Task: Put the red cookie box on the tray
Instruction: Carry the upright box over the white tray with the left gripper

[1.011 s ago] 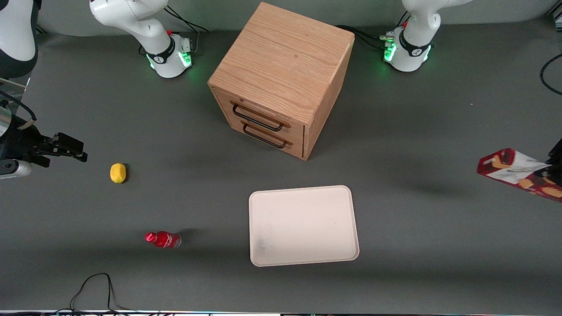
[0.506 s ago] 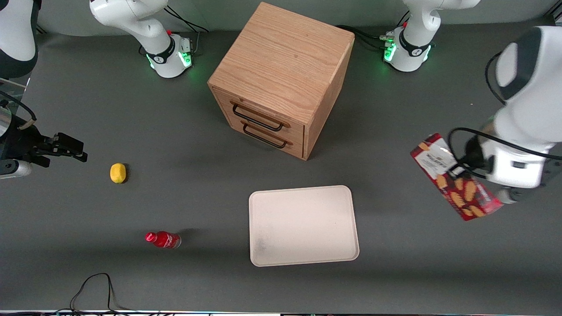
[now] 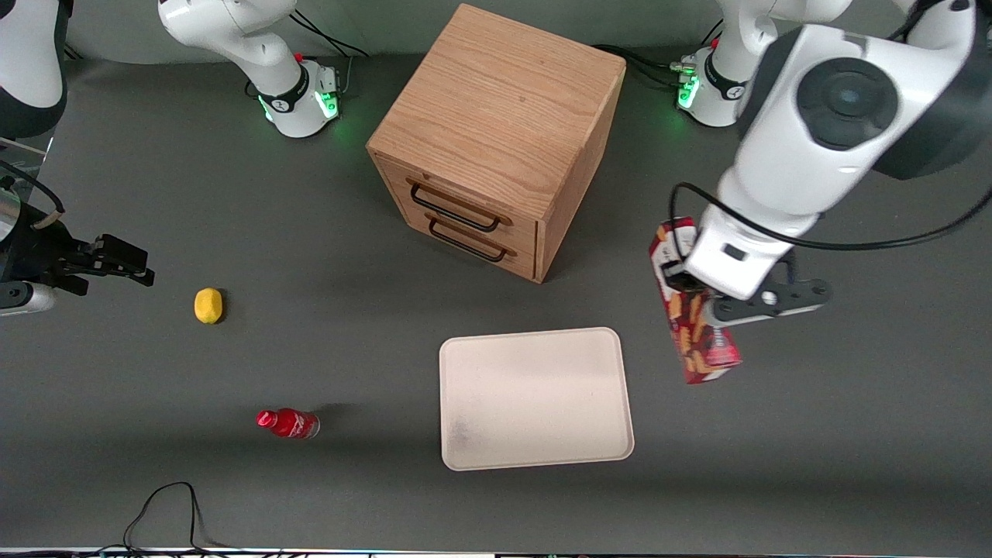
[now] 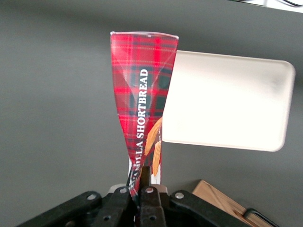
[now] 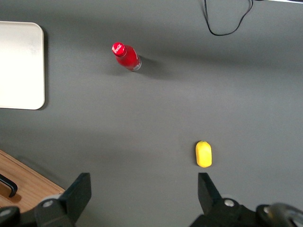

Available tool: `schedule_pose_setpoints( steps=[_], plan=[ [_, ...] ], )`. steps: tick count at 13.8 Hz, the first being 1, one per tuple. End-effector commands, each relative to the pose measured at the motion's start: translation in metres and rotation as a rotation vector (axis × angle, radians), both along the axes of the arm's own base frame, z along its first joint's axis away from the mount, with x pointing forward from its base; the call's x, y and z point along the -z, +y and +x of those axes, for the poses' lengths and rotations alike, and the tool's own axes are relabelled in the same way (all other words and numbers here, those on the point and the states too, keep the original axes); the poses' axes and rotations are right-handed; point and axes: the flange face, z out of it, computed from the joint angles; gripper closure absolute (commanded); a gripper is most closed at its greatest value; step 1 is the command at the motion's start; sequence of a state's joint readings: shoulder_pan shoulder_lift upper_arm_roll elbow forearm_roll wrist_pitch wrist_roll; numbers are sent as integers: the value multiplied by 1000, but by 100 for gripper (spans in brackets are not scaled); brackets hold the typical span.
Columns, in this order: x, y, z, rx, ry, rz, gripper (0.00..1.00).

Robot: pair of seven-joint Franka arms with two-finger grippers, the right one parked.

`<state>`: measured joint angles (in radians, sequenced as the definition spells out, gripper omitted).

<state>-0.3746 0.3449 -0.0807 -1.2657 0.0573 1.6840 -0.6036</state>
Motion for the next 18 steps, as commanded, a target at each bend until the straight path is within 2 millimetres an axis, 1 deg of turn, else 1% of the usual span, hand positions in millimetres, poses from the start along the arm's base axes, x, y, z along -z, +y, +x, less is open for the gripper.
schedule_pose_setpoints(
  steps=[1, 2, 3, 4, 5, 6, 7, 8, 9, 11, 12, 14, 15, 17, 18],
  plan=[
    [-10, -36, 4, 48, -38, -15, 100],
    [-8, -41, 8, 48, -43, -21, 100],
    [1, -44, 14, 48, -37, -19, 100],
    [14, -44, 21, 51, -27, -15, 100],
    [35, -46, 30, 50, -20, -14, 100],
    [60, -47, 43, 39, -25, -19, 100],
    [83, -45, 55, 28, -30, -26, 100],
    [108, -45, 63, 32, -21, -23, 100],
    [148, -42, 73, 31, -8, -14, 100],
    [195, -41, 79, 35, -5, -7, 100],
    [214, -39, 81, 37, -20, -8, 100],
    [242, -35, 87, 34, -40, -18, 100],
    [260, -34, 90, 32, -36, -17, 100],
    [286, -35, 91, 37, -32, -11, 100],
    [294, -36, 92, 35, -35, -15, 100]
  ],
)
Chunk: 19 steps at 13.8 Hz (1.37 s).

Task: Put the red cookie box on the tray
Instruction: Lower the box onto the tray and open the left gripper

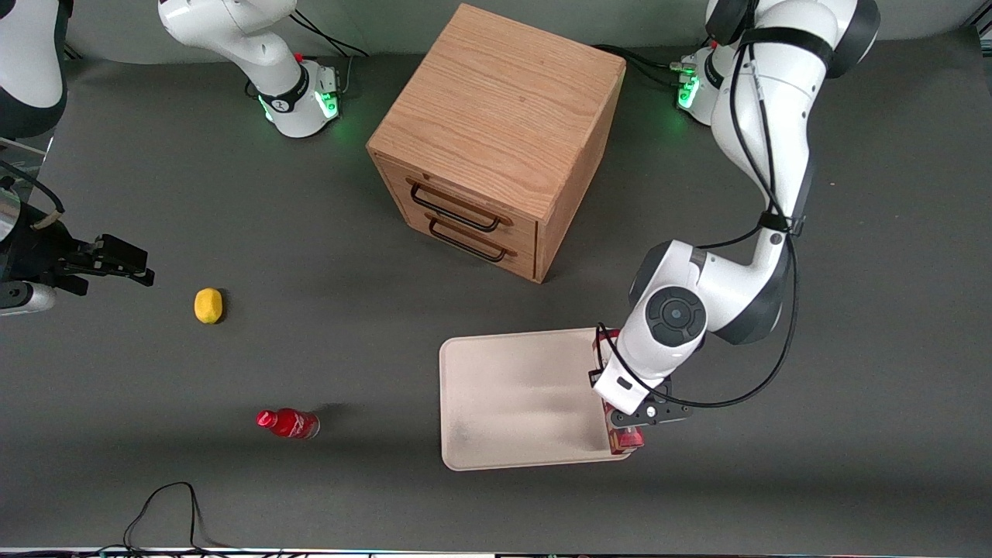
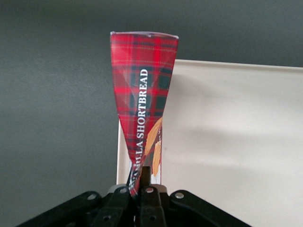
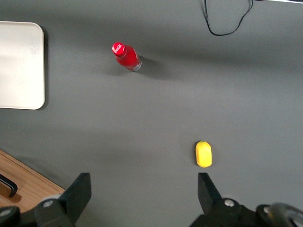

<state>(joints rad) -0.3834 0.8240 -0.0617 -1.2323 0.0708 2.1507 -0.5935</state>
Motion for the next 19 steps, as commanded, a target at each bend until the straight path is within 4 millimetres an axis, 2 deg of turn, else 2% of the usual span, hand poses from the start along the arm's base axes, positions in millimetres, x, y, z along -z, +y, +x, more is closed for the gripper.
schedule_pose_setpoints(
  steps=[1, 4, 5, 6, 10, 12, 14, 16, 19],
  plan=[
    [14, -1, 1, 21, -15, 9, 100],
    [20, -2, 0, 23, -15, 8, 100],
    [20, -1, 1, 24, -15, 9, 54],
    [19, -1, 1, 22, -17, 12, 1],
    [10, -1, -1, 5, -10, 14, 0],
    [-21, 2, -5, 1, 14, 28, 0],
    [-79, 9, -15, -8, 36, 40, 0],
    [-147, 17, -30, -16, 29, 41, 0],
    [-240, 25, -63, -10, 11, 28, 0]
  ],
)
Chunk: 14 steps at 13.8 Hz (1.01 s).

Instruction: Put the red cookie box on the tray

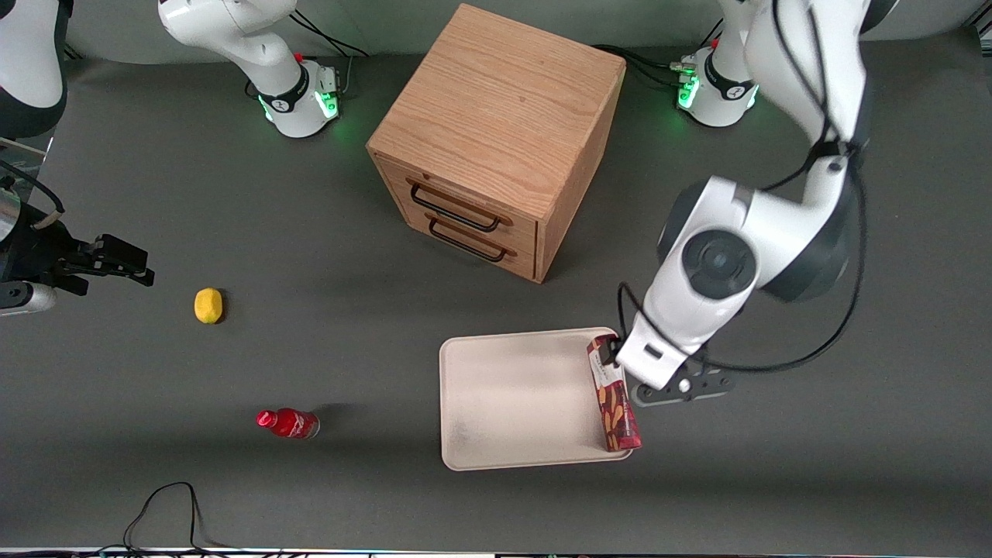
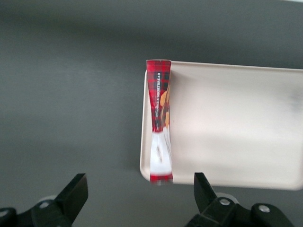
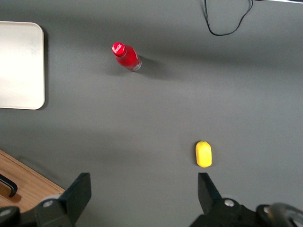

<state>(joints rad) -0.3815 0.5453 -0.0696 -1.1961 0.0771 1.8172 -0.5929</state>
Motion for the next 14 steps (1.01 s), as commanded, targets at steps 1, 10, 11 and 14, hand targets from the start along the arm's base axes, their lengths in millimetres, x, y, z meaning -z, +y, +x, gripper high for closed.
schedule_pose_setpoints(
  steps=[1, 10, 11, 14],
  plan=[
    [-71, 11, -37, -3, -3, -1, 0],
    [-175, 143, -71, -72, -28, 10, 0],
    [-177, 170, -73, -38, -24, 15, 0],
    [-175, 253, -80, 47, -1, -15, 0]
  ],
)
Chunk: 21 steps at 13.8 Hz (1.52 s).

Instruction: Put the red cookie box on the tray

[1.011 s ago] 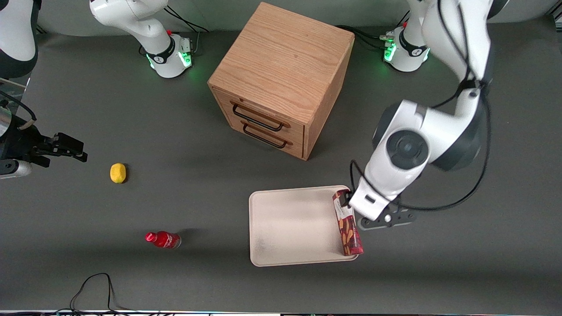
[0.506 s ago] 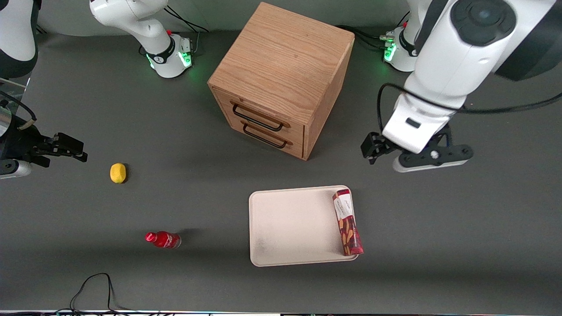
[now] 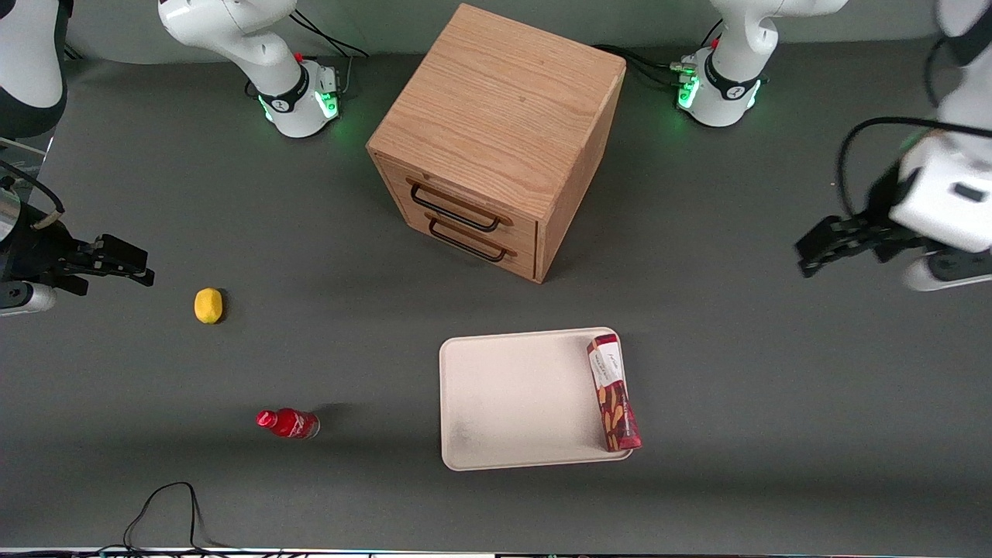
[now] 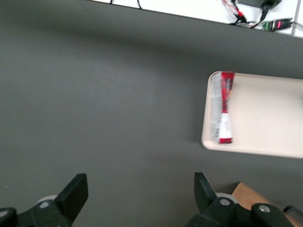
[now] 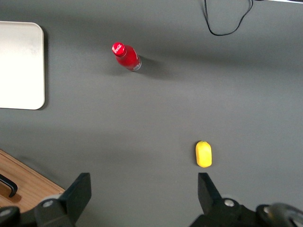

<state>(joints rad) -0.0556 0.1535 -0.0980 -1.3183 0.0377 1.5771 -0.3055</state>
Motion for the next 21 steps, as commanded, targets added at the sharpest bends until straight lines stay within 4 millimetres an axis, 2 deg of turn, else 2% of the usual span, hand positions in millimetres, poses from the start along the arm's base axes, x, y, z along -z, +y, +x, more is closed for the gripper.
schedule_pose_setpoints(
  steps=[1, 2, 4, 6, 8, 9, 11, 14, 16, 21],
  plan=[
    [6, 61, -22, 111, 22, -16, 0],
    [7, 80, -26, 139, 16, -20, 0],
    [6, 101, -29, 130, -7, -17, 0],
    [5, 106, -30, 118, -29, 0, 0],
    [18, 98, -37, 116, -68, 7, 0],
    [25, 85, -39, 121, -78, 10, 0],
    [31, 78, -39, 82, -69, 23, 0],
    [22, 69, -40, 78, -63, 20, 0],
    [4, 61, -35, 78, -50, 13, 0],
    [8, 66, -46, 71, 47, -3, 0]
  ],
)
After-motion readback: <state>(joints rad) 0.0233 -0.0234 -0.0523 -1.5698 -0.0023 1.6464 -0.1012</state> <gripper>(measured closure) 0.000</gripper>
